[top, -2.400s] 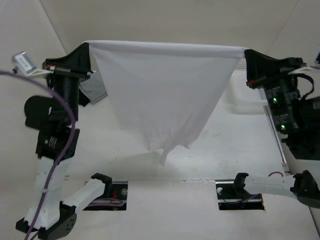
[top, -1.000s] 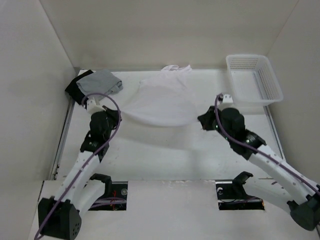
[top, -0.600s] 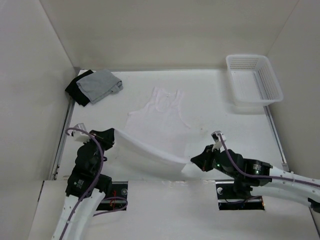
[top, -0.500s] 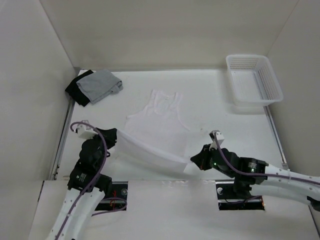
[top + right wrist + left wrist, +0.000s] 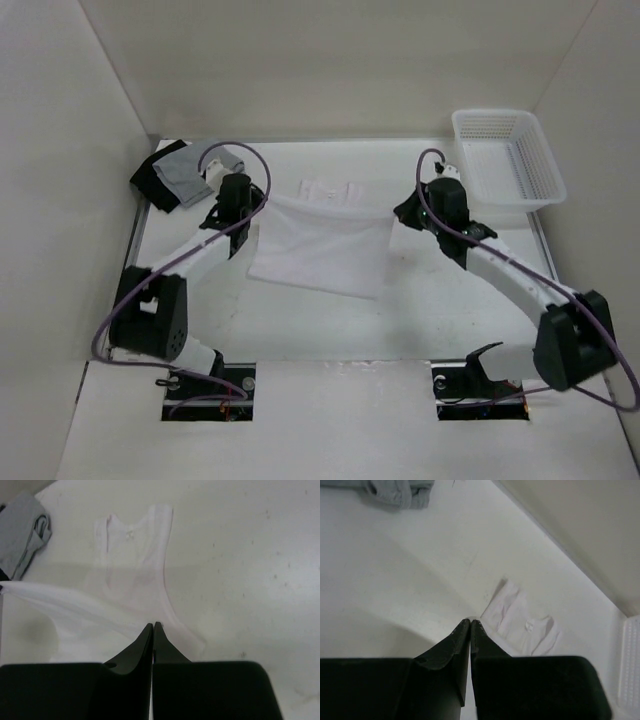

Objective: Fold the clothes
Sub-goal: Fold the tank top

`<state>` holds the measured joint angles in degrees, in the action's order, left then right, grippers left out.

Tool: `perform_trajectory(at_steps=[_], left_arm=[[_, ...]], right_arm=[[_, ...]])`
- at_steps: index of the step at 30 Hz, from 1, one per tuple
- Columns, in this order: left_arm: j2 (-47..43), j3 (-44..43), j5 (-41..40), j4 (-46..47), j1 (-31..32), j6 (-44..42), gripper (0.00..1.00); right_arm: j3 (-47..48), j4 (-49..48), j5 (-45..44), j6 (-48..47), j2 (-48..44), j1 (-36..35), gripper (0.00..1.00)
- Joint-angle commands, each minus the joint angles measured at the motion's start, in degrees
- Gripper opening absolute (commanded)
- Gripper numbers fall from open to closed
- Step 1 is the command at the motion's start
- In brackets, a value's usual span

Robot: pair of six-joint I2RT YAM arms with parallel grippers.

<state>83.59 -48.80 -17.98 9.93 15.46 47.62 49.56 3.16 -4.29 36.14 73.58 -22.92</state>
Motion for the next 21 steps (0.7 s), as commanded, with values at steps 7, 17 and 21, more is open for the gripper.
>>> perform_trajectory(at_steps=[7,17,21], left_arm=[[24.59,-25.29,4.43,3.43,-3.55,-1.12,0.36],[-6.92,11.84,-1.71,10.37,0.83,0.81,0.36],[-18.35,25.30,3.90,6.43,0.32,1.07,0.32]], right_arm=[[24.68,-7.21,6.67,-1.34,30.89,7.40,0.23],[-5.40,-16.86,0.69,3.14,10.74,1.71,0.38],[-17.72,-18.98,-0.10,6.30,1.06,-4.79,0.03]])
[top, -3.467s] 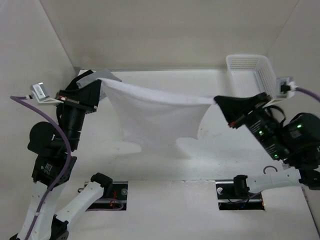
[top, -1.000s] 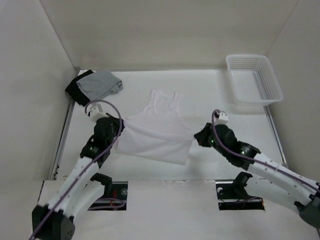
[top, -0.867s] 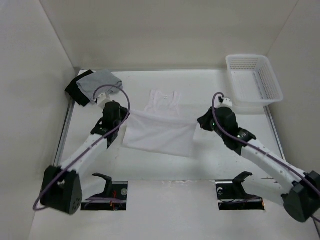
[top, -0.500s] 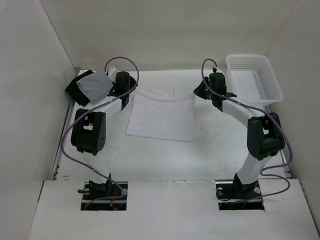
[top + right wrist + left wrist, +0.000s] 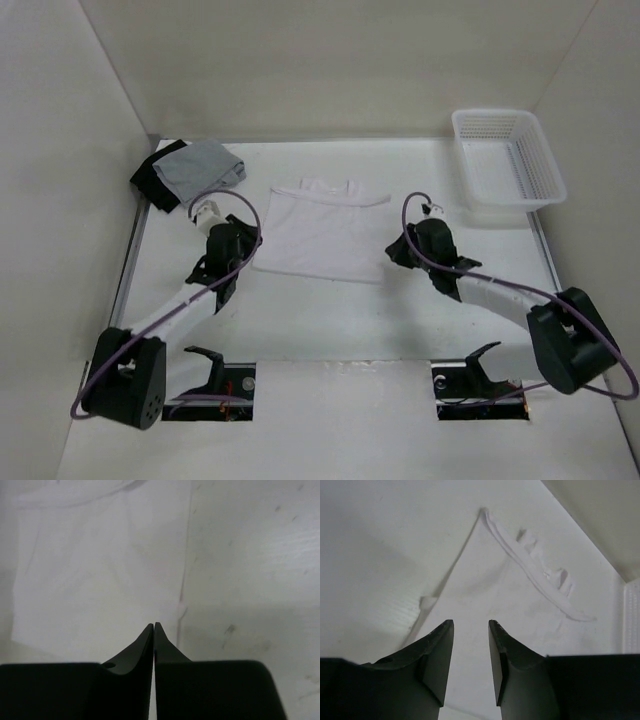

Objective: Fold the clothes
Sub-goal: Fold the tank top

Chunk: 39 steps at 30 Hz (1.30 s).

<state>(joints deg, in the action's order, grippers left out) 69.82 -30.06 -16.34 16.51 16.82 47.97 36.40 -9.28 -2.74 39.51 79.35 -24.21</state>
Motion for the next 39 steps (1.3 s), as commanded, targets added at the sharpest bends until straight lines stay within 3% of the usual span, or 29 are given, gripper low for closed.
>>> perform_trajectory(at_steps=[1,7,10,17,22,31,39], left_arm=[[-7.39,9.29,3.84,-1.47,-1.74,1.25,0.32],[-15.15,18.90,10.97,-1.67,-8.50,2.66,0.41],[-12.09,19.34,15.71,2.63,-11.23,3.27,0.41],[-1.71,17.85,18.71,10.99,-10.28,5.38,0.40],[0.40,17.41,18.89,10.82,-10.01,5.38,0.26],[2.51,16.71,17.04,10.47,-10.01,4.95,0.08],[3.30,16.35,16.87,10.82,-9.57,4.42,0.05]], right_arm=[[-6.94,-6.72,-1.91,3.64,-6.56,-5.09,0.03],[-15.65,-5.93,-6.66,6.28,-15.18,-13.09,0.23],[-18.11,-5.58,-7.36,7.69,-17.73,-13.37,0.31],[-19.53,-5.58,-7.10,7.87,-19.15,-13.28,0.35],[-19.79,-5.93,-7.36,7.95,-17.74,-12.84,0.35],[-16.72,-6.89,-8.59,12.08,-8.00,-13.80,0.48],[-16.36,-10.41,-8.33,14.72,-4.47,-13.90,0.45]])
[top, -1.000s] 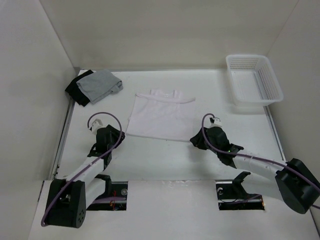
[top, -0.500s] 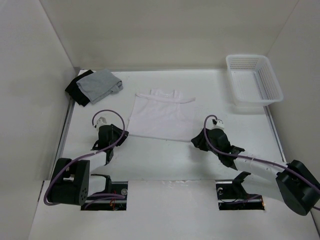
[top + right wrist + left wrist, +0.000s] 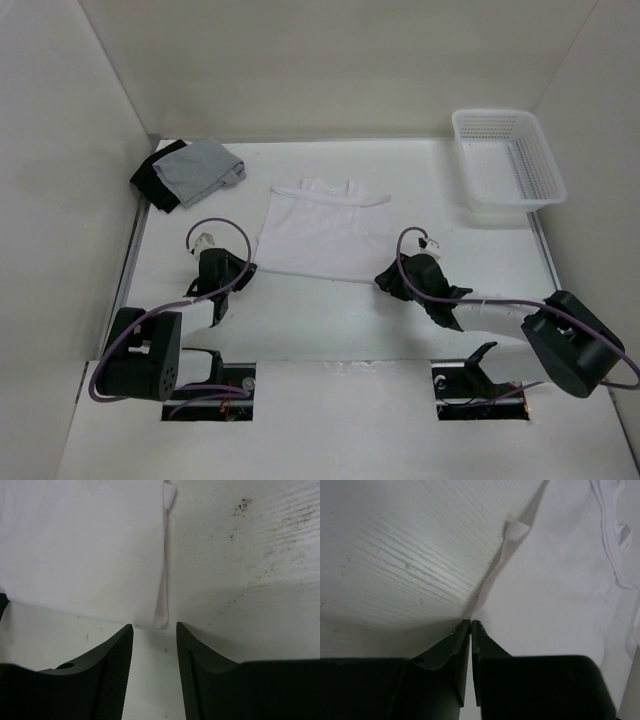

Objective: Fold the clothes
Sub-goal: Fold the tank top

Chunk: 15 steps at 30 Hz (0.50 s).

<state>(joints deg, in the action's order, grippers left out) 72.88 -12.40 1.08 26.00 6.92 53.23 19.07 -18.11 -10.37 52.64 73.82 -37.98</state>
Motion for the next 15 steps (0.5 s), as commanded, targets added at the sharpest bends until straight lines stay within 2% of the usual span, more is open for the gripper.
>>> perform_trajectory(at_steps=[1,5,10,15], left_arm=[[0.24,-1.31,-0.55,1.34,0.33,-0.94,0.05],[-0.28,-1.31,-0.64,1.34,0.42,-0.94,0.05],[-1.25,-1.48,-0.73,0.98,0.68,-0.94,0.03],[-4.84,-1.75,0.06,0.37,1.39,-0.24,0.00]], right_arm=[[0.97,-1.58,-0.53,1.76,1.41,0.05,0.44],[2.11,-1.32,0.44,1.76,3.52,0.58,0.34],[2.02,-1.67,0.70,2.11,3.87,1.20,0.17],[1.58,-1.94,-2.19,0.98,0.64,0.84,0.05]])
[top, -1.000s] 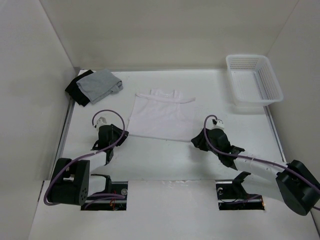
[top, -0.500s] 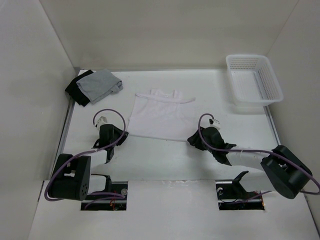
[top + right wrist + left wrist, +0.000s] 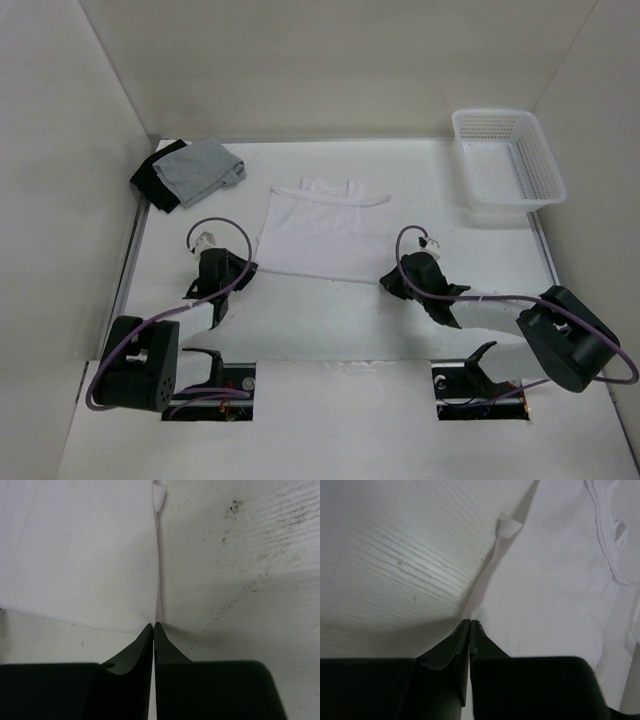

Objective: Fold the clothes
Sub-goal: Fold the tank top

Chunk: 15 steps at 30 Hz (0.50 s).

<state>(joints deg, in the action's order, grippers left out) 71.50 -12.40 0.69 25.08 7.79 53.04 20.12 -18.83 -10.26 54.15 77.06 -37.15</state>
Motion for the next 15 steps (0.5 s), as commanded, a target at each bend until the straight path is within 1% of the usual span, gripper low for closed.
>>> perform_trajectory(at_steps=[1,3,5,7,8,9,12,15], left_arm=[[-6.78,-1.92,0.80,-0.37,1.03,0.48,0.00],[-15.03,-2.88,0.98,-6.24,2.52,1.10,0.00],[-25.75,-4.99,-0.33,-15.28,4.37,0.58,0.00],[-36.47,-8.93,-2.00,-25.03,5.69,-0.56,0.00],[-40.87,-11.56,-2.88,-29.78,6.31,-1.52,0.00],[-44.49,-14.64,-3.49,-34.35,6.83,-2.31,0.00],[-50.92,-23.86,-5.61,-44.82,8.15,-4.60,0.00],[-54.80,-32.04,-6.31,-52.57,9.21,-5.31,0.00]], right_arm=[[0.45,-0.60,-3.52,-1.58,-5.31,-0.51,0.04],[0.71,4.56,-5.37,-2.73,-12.68,-3.31,0.04],[2.37,14.73,-8.35,-3.17,-22.51,-6.47,0.04],[4.74,24.59,-12.13,-3.61,-32.01,-10.08,0.04],[7.45,31.94,-14.76,-3.79,-37.97,-12.88,0.04],[10.35,37.41,-17.14,-3.96,-41.95,-15.60,0.04],[20.27,51.04,-24.34,-3.79,-48.30,-24.47,0.04],[30.12,60.99,-31.99,-1.69,-49.11,-36.07,0.04]])
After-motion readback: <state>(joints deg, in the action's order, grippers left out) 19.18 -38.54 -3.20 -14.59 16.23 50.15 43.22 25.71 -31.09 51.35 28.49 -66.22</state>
